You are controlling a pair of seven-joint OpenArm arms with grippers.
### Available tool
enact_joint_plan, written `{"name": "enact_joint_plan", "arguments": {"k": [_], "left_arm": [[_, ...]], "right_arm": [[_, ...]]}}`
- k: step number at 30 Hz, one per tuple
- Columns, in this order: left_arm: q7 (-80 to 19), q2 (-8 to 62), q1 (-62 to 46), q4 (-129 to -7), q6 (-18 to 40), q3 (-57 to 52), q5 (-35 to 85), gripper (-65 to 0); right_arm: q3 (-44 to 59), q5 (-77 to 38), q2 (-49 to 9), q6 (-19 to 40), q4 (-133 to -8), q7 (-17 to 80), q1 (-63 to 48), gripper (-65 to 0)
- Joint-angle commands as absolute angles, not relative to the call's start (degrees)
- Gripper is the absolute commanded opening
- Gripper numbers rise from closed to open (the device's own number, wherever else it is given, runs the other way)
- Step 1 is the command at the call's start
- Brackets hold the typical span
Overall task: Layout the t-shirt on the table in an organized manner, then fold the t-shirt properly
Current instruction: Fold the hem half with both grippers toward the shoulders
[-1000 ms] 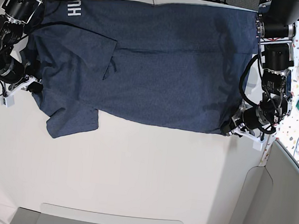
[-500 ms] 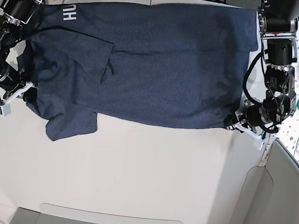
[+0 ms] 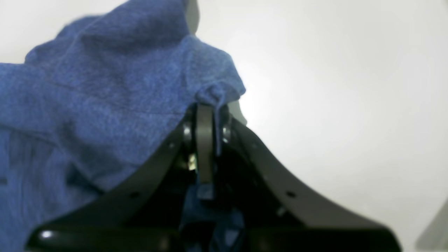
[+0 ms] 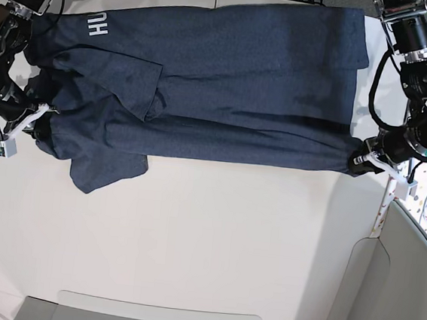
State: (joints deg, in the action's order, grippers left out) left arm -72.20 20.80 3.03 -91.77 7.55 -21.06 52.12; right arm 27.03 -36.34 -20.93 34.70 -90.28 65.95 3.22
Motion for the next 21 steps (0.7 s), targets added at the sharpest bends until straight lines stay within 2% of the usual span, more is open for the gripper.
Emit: {"name": "enact_joint_plan", "arguments": {"k": [1, 8, 13, 21], "left_arm": [[-72.0, 22.0, 2.6, -94.1, 7.8, -22.2, 52.5, -65.0], [-71.8, 22.0, -6.2, -101.4, 7.8, -23.3, 52.4, -65.0], [-71.8, 22.0, -9.7, -101.9, 7.8, -23.3, 52.3, -65.0], [-71.5, 22.0, -13.7, -101.8, 7.8, -22.7, 52.3, -65.0]], "right_arm": [[27.5, -36.9, -22.3, 34.9, -91.6, 64.7, 3.5, -65.0], [27.6, -36.8, -22.5, 34.9, -92.4, 64.7, -1.4, -65.0], [27.2, -35.9, -23.6, 34.9, -92.4, 64.7, -3.3, -65.0], [26.9, -25.1, -23.6, 34.9, -92.4, 64.8, -4.5, -65.0]]}}
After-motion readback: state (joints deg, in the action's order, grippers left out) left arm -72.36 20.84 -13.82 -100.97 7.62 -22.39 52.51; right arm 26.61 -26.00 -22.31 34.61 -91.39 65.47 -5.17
